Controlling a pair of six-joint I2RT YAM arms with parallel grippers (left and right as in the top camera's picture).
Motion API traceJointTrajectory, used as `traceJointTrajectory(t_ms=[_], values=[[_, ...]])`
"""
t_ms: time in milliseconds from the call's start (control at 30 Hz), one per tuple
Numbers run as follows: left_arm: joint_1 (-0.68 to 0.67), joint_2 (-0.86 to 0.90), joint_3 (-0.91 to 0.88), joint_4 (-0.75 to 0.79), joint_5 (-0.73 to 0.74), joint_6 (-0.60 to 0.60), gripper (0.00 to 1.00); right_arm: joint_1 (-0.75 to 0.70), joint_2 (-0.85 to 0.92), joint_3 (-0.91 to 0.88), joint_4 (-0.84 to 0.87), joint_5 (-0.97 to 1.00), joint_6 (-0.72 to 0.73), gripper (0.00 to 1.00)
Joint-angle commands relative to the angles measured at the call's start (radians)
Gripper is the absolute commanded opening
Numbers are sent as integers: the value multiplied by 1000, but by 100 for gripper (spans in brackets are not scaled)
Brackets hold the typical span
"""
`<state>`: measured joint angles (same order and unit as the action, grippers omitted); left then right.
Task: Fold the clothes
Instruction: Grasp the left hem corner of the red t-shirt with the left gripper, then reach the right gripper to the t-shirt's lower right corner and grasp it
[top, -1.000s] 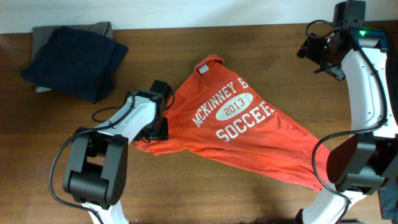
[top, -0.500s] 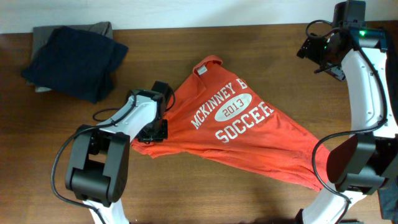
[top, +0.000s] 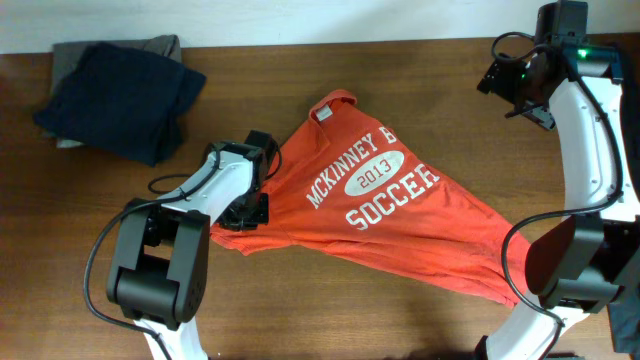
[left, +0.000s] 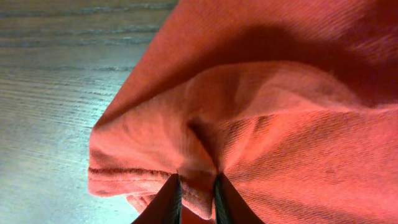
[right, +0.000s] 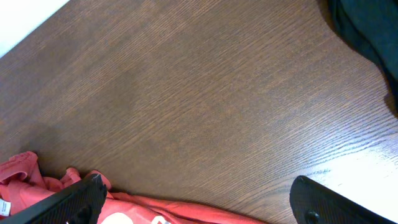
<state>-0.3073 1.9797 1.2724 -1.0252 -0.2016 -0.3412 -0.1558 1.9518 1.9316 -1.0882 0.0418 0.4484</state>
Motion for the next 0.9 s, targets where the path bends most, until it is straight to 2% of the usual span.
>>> traceJointTrajectory(t_ms=[0, 133, 233, 867], values=[[5, 23, 31, -9, -35, -2, 19, -2, 1, 3, 2, 16, 1, 99], [5, 23, 31, -9, -35, -2, 11, -2, 1, 3, 2, 16, 1, 99], [5, 23, 32, -10, -35, -2, 1, -2, 1, 3, 2, 16, 1, 99], [5, 23, 47, -43, -34, -2, 1, -2, 1, 3, 2, 16, 1, 99]])
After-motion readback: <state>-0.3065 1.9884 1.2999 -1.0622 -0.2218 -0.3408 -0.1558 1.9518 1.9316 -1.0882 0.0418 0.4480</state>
